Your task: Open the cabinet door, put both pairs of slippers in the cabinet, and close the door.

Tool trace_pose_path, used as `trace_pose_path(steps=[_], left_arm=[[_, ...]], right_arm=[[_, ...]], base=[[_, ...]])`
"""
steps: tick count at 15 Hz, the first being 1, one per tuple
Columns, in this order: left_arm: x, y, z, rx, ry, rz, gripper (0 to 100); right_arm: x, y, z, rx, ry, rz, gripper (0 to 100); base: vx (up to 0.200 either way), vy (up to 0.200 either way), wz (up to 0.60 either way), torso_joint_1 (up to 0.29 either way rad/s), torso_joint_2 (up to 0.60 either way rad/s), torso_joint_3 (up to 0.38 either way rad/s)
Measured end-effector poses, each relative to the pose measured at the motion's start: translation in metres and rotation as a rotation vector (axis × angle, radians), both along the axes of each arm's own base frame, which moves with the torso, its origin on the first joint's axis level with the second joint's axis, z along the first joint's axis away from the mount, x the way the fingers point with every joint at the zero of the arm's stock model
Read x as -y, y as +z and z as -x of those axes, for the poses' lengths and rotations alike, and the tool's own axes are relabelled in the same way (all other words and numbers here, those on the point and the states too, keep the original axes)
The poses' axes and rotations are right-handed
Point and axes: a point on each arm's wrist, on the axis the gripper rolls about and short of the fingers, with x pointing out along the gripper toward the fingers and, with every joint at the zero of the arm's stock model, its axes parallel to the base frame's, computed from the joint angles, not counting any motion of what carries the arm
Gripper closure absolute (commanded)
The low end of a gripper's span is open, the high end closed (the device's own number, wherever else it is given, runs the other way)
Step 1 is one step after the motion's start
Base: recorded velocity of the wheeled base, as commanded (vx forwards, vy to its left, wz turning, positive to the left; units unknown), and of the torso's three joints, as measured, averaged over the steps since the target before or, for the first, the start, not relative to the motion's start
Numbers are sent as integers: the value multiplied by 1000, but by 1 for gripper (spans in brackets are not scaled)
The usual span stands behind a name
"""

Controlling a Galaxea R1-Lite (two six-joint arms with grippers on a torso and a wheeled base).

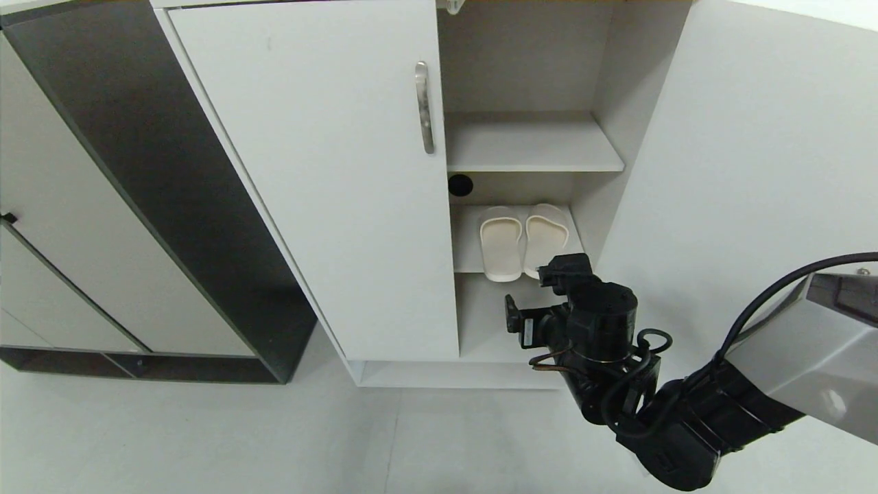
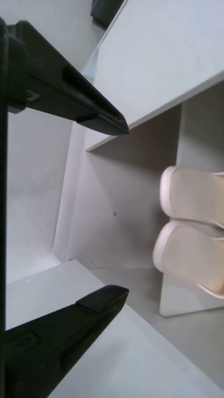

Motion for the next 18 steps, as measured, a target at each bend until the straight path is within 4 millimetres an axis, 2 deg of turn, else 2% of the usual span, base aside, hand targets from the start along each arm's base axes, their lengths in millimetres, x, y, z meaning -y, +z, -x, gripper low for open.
trace_pose_path(steps=[4,13,18], left_arm=[[0,0,0,0,-1,0,100],[0,0,0,0,-3,-3,100],[0,0,0,0,-1,-5,100]], right_arm=[[-2,-1,3,1,8,1,0],[1,-10,10,-21,27,56,0],[2,-13,12,-26,60,61,0]], base=[[0,0,0,5,1,165],[0,0,0,0,1,6],[0,200,0,3,0,3]])
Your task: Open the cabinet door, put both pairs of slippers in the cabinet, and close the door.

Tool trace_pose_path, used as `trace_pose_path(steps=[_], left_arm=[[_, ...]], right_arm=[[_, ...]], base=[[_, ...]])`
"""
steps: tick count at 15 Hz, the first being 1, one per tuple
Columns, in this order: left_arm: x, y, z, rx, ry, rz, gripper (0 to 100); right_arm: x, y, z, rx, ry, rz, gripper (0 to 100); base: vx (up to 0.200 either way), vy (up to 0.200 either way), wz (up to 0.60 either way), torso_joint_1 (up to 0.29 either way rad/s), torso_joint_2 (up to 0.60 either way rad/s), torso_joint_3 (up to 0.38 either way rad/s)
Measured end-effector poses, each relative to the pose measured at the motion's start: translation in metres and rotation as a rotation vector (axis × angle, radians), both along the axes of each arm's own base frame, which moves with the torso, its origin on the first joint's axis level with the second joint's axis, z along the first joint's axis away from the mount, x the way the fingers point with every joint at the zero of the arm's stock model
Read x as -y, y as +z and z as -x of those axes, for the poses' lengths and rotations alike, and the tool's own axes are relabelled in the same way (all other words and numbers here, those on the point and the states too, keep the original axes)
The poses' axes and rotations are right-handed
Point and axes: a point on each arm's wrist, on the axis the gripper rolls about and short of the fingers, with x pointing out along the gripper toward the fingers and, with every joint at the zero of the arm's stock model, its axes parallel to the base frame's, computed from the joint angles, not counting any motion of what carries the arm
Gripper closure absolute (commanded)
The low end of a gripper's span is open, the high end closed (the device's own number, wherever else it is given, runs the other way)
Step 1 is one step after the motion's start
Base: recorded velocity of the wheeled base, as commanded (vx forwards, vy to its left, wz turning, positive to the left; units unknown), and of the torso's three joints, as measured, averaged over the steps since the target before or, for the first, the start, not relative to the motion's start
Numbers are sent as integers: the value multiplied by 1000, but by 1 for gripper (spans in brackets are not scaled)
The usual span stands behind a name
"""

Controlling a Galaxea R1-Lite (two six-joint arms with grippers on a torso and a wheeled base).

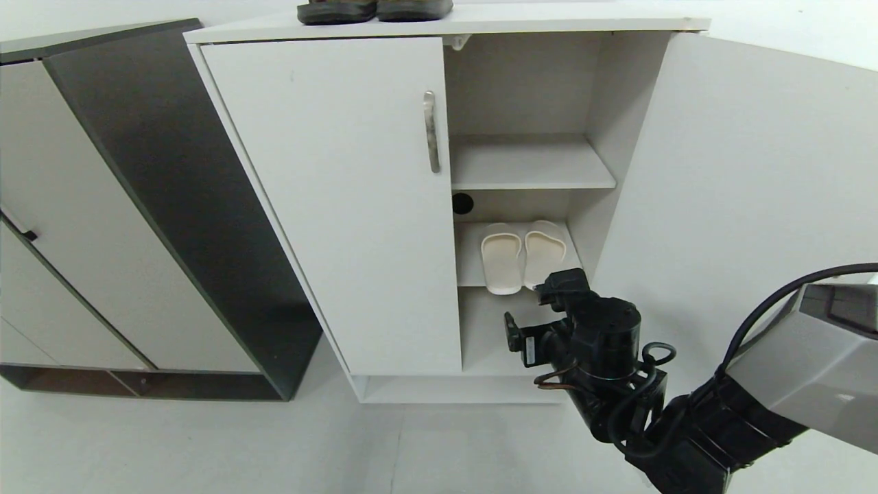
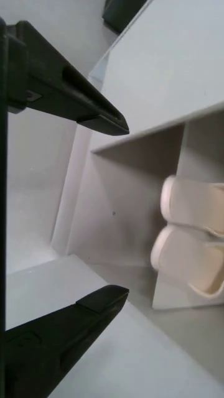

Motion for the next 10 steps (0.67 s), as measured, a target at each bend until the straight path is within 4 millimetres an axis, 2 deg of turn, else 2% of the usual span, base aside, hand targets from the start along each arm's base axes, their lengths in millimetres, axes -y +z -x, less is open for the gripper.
trace_pose_path(steps=[10], left_arm=[[0,0,0,0,0,0,100]], right_arm=[[0,-2,1,12,57,-21,0]], base=[[0,200,0,2,2,3]])
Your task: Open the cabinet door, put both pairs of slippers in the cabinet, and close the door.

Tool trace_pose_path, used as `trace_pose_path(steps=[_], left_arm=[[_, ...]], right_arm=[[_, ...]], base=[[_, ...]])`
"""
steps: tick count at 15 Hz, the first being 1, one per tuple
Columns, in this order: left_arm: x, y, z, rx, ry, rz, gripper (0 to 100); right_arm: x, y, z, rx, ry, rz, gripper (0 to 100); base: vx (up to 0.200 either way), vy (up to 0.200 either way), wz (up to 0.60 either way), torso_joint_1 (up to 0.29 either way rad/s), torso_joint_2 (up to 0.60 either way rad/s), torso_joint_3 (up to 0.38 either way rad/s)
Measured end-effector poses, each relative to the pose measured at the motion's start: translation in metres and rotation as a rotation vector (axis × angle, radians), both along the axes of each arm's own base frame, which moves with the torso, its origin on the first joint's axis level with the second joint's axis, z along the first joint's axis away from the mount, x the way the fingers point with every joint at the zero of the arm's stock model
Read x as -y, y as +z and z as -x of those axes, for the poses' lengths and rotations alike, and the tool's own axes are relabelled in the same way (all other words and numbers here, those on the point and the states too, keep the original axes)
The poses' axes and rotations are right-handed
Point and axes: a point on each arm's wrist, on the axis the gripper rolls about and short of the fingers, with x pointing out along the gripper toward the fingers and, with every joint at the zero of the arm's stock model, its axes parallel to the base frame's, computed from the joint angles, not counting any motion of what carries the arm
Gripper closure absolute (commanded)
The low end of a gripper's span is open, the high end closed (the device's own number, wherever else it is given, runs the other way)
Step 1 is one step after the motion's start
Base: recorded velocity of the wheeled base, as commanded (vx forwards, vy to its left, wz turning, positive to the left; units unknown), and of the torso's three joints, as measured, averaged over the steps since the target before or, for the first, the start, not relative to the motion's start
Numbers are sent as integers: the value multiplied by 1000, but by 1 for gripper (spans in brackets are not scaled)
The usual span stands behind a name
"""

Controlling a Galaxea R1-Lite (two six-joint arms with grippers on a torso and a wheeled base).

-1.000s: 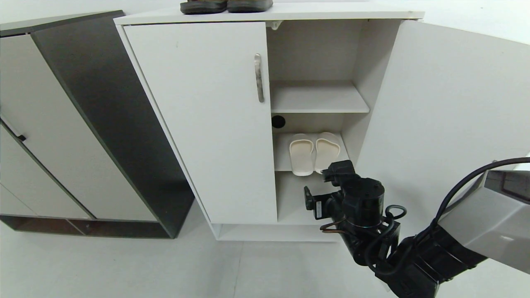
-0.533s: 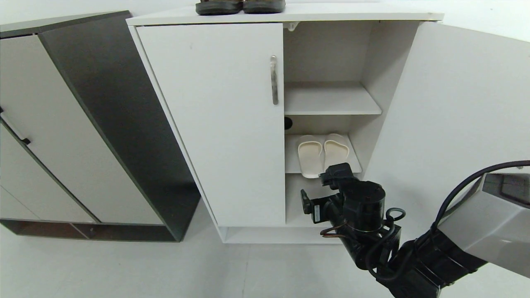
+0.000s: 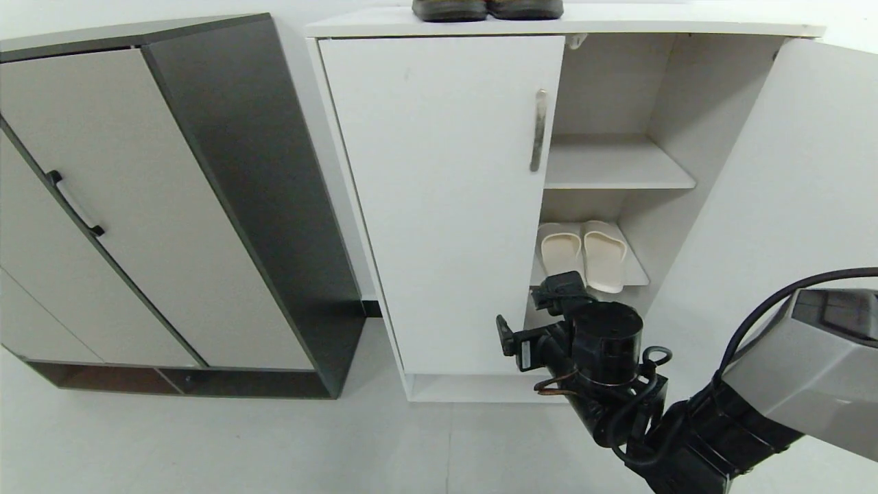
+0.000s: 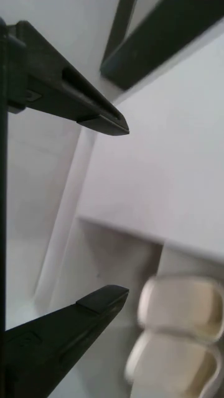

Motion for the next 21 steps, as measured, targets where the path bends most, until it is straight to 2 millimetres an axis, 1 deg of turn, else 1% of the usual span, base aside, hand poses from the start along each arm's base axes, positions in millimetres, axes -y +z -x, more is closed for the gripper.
trace_pose_path(steps=[3,6,9,19,21], left_arm=[[0,0,0,0,3,3,100],[0,0,0,0,5,6,100],[0,0,0,-1,4,6,100],[0,0,0,0,6,6,100],[0,0,0,0,5,6,100]], right_arm=[[2,-2,1,40,43,-6,0],[5,-3,3,87,102,-26,0],[9,-6,2,85,92,-12,0],[8,-11,2,76,95,-4,0],[8,-12,1,73,95,-1,0]], base=[[0,200,0,2,1,4],[0,0,0,0,0,0],[0,0,0,0,0,0],[0,0,0,0,0,0],[0,0,0,2,-151,-142]])
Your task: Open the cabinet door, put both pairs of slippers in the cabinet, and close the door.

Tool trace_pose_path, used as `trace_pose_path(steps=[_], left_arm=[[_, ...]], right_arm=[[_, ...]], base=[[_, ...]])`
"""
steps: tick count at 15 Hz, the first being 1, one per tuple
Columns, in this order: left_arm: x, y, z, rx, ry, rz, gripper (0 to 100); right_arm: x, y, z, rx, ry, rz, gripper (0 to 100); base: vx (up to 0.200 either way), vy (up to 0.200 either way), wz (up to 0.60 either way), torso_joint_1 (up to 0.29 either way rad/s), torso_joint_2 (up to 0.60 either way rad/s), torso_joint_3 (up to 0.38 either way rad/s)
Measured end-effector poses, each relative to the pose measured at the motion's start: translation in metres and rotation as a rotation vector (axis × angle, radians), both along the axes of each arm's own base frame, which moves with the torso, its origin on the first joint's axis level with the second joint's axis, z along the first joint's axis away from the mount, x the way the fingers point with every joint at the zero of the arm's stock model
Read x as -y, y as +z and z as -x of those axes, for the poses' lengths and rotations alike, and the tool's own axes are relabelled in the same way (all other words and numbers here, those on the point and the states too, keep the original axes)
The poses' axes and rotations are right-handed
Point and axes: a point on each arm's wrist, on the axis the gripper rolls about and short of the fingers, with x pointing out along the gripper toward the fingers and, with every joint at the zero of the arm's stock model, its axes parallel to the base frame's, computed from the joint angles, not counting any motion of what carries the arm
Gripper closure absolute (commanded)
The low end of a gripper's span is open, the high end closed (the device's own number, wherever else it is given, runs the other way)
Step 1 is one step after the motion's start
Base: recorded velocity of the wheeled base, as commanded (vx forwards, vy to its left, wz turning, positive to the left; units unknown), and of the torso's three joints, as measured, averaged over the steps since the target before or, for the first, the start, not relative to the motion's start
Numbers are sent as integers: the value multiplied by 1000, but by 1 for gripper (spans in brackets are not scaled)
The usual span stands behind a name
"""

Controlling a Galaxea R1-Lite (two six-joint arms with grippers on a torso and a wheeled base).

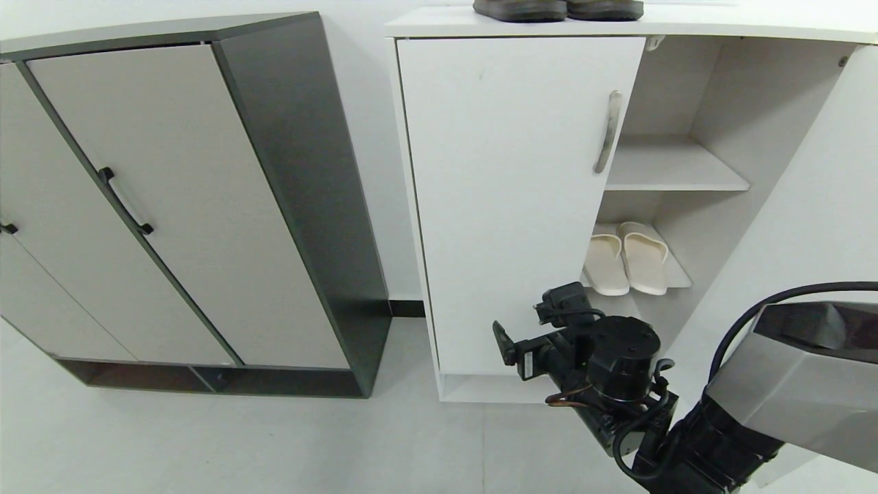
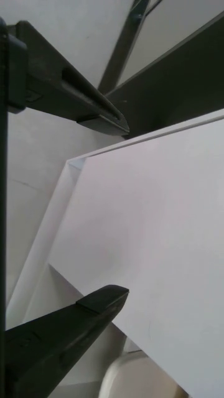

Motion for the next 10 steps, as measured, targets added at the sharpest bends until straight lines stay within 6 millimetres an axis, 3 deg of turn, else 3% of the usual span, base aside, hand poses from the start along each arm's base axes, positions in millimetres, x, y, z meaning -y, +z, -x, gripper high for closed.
trace_pose_path(steps=[3,10], left_arm=[[0,0,0,-2,-1,0,100],[0,0,0,0,-2,0,100]], right_arm=[[0,0,0,-2,1,2,0],[-3,0,2,5,9,10,0]], base=[[0,0,0,32,-222,-342],[0,0,0,95,-502,-354]])
